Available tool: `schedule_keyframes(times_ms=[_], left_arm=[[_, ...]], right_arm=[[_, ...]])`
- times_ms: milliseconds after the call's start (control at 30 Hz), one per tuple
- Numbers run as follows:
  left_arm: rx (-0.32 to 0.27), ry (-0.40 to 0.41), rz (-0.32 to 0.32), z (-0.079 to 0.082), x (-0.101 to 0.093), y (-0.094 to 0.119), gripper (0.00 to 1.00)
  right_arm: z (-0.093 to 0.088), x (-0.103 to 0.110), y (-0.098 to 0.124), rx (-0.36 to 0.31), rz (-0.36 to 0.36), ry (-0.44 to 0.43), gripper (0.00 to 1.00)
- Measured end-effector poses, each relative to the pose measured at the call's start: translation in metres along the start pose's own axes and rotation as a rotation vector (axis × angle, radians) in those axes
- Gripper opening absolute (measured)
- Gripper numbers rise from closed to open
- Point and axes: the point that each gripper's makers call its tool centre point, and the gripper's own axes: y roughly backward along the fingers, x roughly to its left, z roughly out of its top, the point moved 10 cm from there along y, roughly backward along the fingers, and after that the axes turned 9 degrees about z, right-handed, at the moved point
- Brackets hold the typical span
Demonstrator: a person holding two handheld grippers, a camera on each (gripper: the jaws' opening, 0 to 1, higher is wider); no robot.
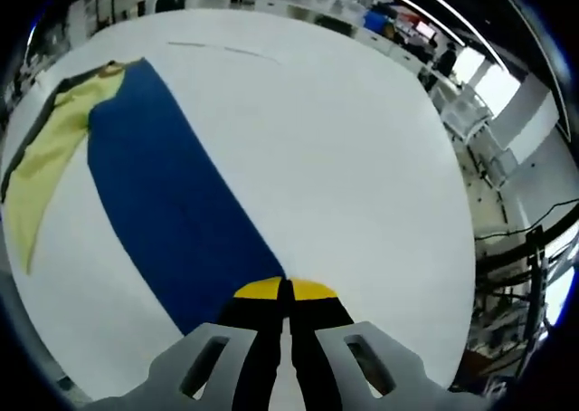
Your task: Fold the garment on the visible template until the final outline fits inside the template.
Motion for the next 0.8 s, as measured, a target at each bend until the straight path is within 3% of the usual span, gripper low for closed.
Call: schedule_keyframes(times_ms=[800], left_arm=[[0.026,0.019,0.014,-0.0056,0.0044,-0.0006,0.96]], right_arm=[[0.0041,-0.0005,-0.0042,-0.006,-0.027,0.014,0.05]])
